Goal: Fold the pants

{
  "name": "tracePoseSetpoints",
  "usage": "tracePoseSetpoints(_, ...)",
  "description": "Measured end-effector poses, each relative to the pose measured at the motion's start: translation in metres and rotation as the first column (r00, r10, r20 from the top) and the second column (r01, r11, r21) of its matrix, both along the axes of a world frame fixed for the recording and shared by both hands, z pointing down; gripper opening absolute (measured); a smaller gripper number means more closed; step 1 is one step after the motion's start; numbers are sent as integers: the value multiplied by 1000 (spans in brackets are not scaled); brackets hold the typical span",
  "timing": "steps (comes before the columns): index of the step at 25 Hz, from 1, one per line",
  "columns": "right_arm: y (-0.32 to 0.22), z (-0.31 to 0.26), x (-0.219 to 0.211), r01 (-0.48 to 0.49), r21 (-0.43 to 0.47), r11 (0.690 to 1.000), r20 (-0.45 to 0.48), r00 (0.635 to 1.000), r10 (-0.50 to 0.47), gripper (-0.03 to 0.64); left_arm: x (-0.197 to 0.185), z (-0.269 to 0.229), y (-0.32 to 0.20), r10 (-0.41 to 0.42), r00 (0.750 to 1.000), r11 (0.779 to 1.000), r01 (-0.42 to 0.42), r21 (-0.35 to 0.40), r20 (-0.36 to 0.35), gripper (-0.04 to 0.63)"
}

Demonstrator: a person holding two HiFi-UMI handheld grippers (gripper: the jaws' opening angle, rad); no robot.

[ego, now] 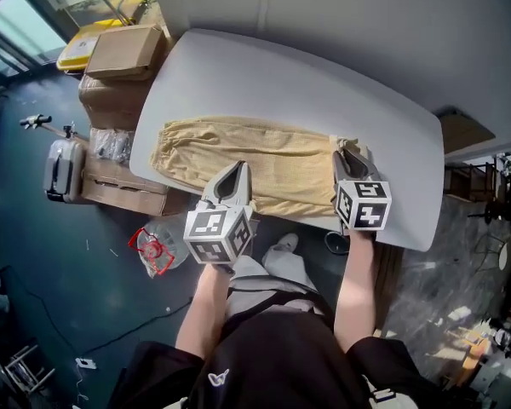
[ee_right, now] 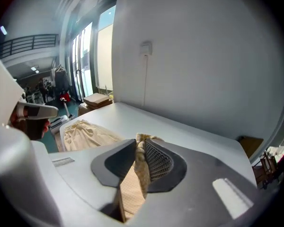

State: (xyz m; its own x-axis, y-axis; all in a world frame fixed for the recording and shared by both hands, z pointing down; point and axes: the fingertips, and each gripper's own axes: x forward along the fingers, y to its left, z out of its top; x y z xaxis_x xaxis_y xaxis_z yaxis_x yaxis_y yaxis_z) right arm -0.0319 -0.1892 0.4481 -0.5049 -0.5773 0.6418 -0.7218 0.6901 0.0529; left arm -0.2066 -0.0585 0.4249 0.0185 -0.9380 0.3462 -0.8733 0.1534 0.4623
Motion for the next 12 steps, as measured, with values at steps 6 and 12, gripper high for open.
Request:
tracePoseSetpoints(6,50,69,-83,204,-70,976,-181,960,-214,69,-46,21,47,-98,995,993,98,-65,6,3)
tracePoseSetpoints(12,114,158,-131,337,-185,923,-354,854,-382,74,-80,53,87,-150,989,981,147,-125,-12,3)
